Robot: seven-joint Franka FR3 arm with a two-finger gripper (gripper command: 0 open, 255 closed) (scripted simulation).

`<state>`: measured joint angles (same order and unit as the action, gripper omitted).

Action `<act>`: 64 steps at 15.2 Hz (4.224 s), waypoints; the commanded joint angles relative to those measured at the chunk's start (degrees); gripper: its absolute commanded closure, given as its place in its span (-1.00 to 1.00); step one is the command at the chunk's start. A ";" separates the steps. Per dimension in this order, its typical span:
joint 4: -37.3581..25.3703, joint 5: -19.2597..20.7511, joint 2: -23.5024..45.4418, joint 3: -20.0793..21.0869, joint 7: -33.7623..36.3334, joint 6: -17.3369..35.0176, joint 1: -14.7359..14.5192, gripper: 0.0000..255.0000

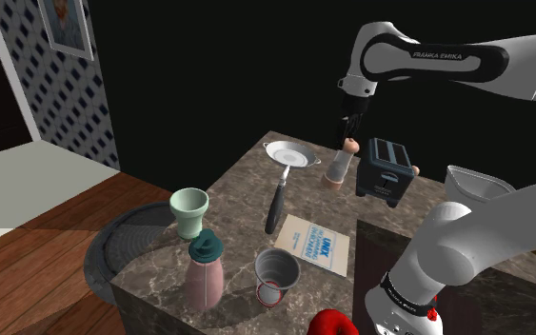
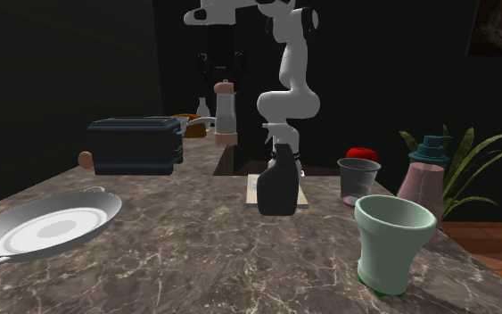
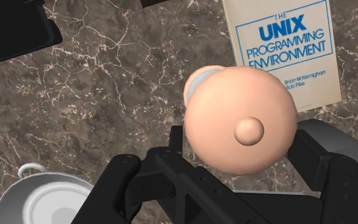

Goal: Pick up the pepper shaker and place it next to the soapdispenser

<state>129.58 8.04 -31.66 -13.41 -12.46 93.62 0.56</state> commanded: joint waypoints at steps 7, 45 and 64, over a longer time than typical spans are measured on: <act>-6.72 -0.45 0.80 0.46 -0.31 -5.94 -0.23 1.00; -36.28 -10.65 18.20 19.12 25.20 -18.61 -8.83 1.00; -91.80 -2.32 60.19 31.18 50.19 -32.14 -26.45 1.00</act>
<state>44.13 4.54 24.73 17.70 36.94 64.05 -24.18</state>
